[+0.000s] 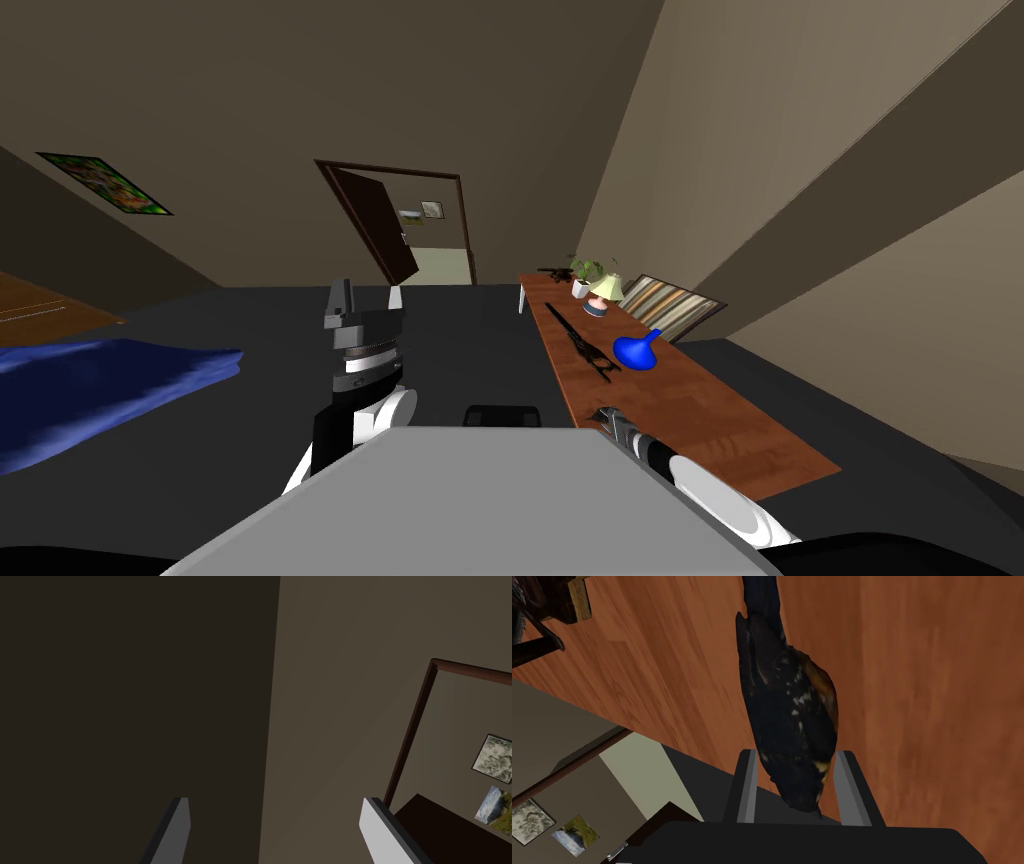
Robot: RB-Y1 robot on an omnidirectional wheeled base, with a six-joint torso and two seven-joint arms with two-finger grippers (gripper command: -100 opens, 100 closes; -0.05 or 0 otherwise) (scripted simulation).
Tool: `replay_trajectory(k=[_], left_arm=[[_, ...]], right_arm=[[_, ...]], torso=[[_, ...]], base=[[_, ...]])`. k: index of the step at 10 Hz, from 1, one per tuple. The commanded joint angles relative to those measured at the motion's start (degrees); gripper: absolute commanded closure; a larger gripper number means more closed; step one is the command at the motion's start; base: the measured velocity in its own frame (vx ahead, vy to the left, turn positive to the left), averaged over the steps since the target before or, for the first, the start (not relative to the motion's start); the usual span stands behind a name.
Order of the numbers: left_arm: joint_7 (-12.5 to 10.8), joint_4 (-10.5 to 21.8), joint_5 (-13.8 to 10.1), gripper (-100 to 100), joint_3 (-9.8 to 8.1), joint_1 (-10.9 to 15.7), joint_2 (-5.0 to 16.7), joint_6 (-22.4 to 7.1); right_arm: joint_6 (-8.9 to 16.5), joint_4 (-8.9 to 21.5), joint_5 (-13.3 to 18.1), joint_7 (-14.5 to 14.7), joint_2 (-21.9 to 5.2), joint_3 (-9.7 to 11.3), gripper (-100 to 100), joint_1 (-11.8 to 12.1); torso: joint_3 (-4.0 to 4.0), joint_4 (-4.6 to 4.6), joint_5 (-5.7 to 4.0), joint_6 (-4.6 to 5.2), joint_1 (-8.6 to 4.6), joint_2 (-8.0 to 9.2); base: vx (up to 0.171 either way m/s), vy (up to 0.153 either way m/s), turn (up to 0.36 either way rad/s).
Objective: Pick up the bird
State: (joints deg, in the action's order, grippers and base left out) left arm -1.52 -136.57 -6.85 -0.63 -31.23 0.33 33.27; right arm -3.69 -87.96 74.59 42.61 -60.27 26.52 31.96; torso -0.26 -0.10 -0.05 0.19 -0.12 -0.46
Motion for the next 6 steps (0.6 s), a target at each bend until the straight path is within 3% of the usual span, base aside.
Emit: replay_trajectory(k=[1, 2, 3, 5, 6], left_arm=[[0.0, 0.0, 0.0, 0, 0.0, 0.0, 0.0, 0.0], [0.0, 0.0, 0.0, 0, 0.0, 0.0, 0.0, 0.0], [0.0, 0.0, 0.0, 0, 0.0, 0.0, 0.0, 0.0], [0.0, 0.0, 0.0, 0, 0.0, 0.0, 0.0, 0.0], [0.0, 0.0, 0.0, 0, 0.0, 0.0, 0.0, 0.0]], right_arm=[[0.0, 0.0, 0.0, 0.0, 0.0, 0.0, 100, 0.0], [0.0, 0.0, 0.0, 0.0, 0.0, 0.0, 0, 0.0], [-1.0, -1.2, -0.4, -0.6, -1.8, -0.8, 100, 0.7], [-0.7, -1.6, -0.4, -0.9, -2.4, -0.5, 100, 0.8], [-0.7, -1.7, -0.4, -1.0, -2.5, -0.5, 0, 0.8]], torso=[[0.0, 0.0, 0.0, 0.0, 0.0, 0.0], [0.0, 0.0, 0.0, 0.0, 0.0, 0.0], [0.0, 0.0, 0.0, 0.0, 0.01, 0.01], [0.04, 0.0, 0.05, 0.07, 0.11, 0.08], [0.03, 0.01, 0.01, 0.02, 0.07, 0.06]], base=[[0.0, 0.0, 0.0], [0.0, 0.0, 0.0], [-0.004, 0.014, -0.104], [-0.009, 0.019, -0.084], [0.0, 0.0, 0.0]])
